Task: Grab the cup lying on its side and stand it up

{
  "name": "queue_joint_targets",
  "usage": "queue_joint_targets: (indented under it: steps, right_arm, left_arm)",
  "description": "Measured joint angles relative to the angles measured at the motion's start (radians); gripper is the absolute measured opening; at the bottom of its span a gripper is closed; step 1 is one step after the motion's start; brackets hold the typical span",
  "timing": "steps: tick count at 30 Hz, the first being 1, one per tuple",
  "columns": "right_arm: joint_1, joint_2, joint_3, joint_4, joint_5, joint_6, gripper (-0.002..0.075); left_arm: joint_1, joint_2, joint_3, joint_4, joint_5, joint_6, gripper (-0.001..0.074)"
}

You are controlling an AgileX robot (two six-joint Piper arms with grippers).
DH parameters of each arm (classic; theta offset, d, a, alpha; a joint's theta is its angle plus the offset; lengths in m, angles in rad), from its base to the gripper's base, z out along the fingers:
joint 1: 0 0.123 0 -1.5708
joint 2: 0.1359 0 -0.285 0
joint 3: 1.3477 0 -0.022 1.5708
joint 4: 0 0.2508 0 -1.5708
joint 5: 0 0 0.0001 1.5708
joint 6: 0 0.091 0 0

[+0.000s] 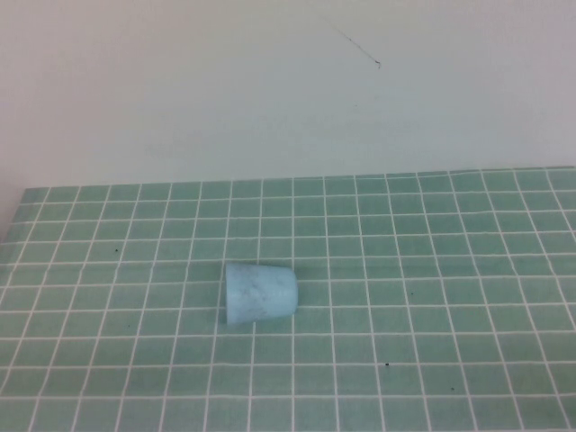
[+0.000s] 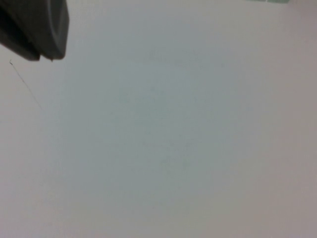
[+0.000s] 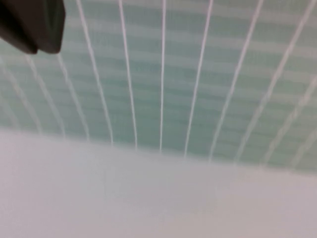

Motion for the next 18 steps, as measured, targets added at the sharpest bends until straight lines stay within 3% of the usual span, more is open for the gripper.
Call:
queue_joint_targets:
  steps: [11, 18]
  right_arm:
    - [0.000, 0.000, 0.000, 0.000, -0.708, 0.000, -0.0002]
    - [0.000, 0.000, 0.000, 0.000, -0.879, 0.000, -0.0002]
  left_arm:
    - [0.000, 0.000, -0.203, 0.042, 0.233, 0.000, 0.0001]
    - [0.000, 0.000, -0.200, 0.034, 0.240, -0.037, 0.0001]
